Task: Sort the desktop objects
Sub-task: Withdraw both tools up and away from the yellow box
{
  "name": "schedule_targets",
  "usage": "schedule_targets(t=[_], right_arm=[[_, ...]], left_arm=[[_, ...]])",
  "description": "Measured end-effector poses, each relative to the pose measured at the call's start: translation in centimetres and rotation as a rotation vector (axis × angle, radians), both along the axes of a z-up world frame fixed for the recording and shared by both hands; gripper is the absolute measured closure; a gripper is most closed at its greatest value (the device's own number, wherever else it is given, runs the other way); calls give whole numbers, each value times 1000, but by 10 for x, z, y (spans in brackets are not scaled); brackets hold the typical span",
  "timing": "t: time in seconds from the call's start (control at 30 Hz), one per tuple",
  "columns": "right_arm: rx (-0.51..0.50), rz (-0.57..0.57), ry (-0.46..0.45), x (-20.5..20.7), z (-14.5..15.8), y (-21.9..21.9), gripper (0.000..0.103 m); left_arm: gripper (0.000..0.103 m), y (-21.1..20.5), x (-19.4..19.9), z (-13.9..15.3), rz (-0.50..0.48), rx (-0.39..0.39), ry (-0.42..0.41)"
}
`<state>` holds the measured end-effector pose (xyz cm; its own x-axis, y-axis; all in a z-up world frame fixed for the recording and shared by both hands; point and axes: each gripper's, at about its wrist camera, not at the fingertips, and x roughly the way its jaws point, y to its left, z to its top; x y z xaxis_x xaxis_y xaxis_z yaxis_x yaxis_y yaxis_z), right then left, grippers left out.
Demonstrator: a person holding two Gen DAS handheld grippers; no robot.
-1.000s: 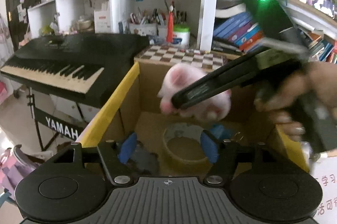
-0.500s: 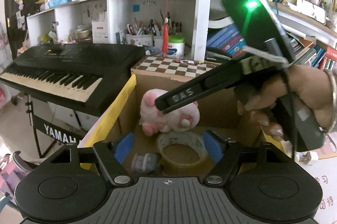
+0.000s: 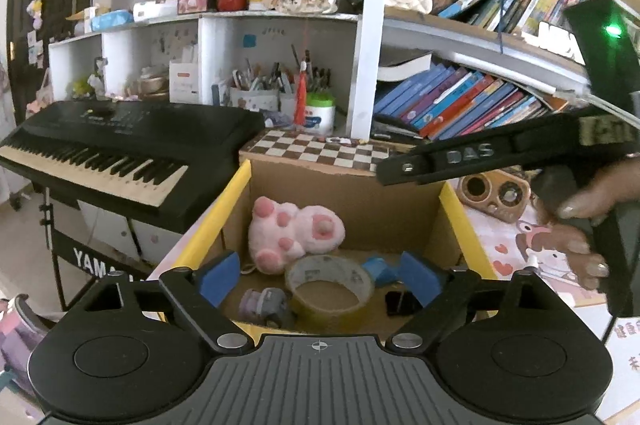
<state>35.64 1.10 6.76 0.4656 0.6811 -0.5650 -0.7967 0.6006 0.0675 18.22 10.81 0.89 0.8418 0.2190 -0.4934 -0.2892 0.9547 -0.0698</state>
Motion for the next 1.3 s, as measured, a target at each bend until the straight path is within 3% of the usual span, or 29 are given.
schedule_targets(t=[0.37,0.77,1.3], right_arm=[[71,-193,-56,-45,12,-68,19],[97,-404,-85,-114,2,-131,19],[46,-503,-47,-215,-36,-162,19]], left_arm=[[8,-7,-35,5,-17,-19,-58],[7,-14,-75,7,-52,-33,-76],[5,-40,-126,-13,-127,-73,-32]])
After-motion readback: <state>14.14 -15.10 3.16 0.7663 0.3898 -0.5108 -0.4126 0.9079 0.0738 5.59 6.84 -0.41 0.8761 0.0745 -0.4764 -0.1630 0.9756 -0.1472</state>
